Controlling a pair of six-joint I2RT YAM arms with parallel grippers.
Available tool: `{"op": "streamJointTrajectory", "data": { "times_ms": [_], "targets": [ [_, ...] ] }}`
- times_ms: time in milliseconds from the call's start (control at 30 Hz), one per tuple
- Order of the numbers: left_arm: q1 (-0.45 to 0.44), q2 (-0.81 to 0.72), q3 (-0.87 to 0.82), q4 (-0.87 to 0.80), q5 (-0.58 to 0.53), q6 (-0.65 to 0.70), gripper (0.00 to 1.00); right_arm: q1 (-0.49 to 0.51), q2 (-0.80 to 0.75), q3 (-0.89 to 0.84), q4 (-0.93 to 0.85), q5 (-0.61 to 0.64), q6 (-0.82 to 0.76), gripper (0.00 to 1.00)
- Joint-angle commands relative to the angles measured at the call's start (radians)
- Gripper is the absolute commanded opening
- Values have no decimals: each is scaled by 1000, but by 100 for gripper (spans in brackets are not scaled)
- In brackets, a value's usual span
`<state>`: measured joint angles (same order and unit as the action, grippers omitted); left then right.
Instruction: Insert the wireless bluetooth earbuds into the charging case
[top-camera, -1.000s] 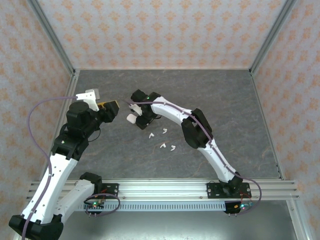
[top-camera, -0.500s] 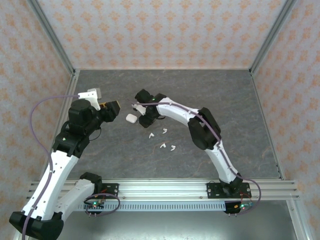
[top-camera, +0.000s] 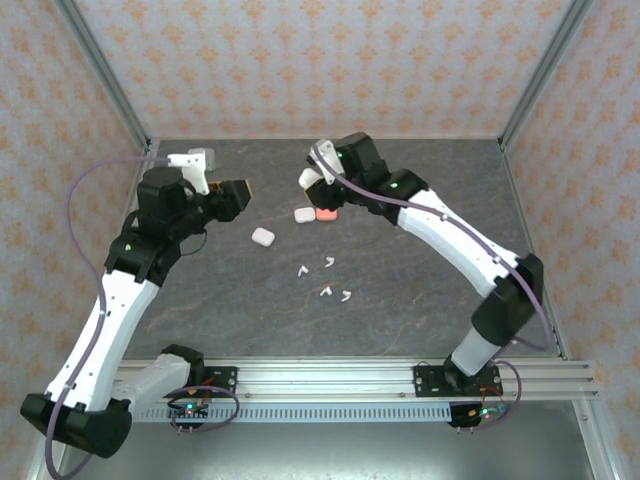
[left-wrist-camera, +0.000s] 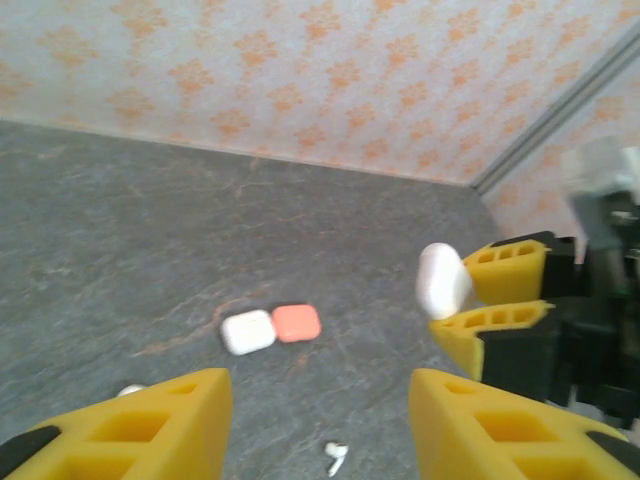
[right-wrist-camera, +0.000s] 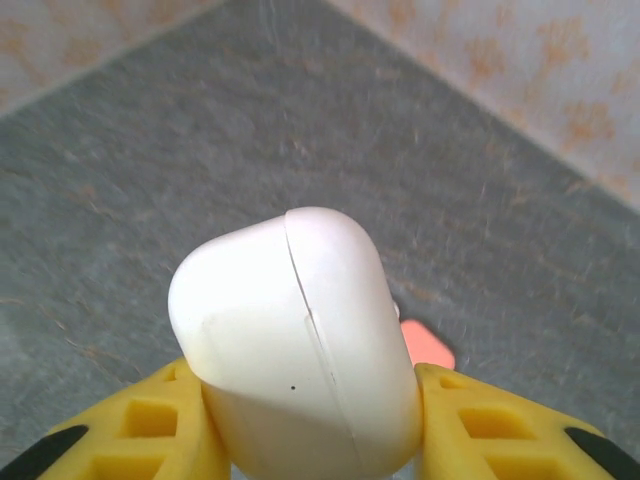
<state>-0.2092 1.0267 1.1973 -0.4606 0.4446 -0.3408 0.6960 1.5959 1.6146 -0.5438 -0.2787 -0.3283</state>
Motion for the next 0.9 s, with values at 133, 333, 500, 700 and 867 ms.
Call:
{"op": "streamJointTrajectory", "data": {
  "times_ms": [133, 333, 500, 700, 867],
  "targets": [
    [-5, 131, 145, 116, 326, -85, 45, 8, -146, -69, 67, -14, -111, 37],
    [-58, 194, 194, 193, 500, -126, 49, 22, -194, -83, 71, -11, -192, 37],
    [-123, 240, 214, 157, 504, -99, 51, 48, -199, -80, 81, -17, -223, 36],
    [-142, 270, 210, 143, 471, -99, 51, 57, -188, -74, 91, -18, -238, 36],
    [-146, 274, 196, 138, 462, -96, 51, 60, -179, -62, 94, -31, -247, 35]
  ]
}}
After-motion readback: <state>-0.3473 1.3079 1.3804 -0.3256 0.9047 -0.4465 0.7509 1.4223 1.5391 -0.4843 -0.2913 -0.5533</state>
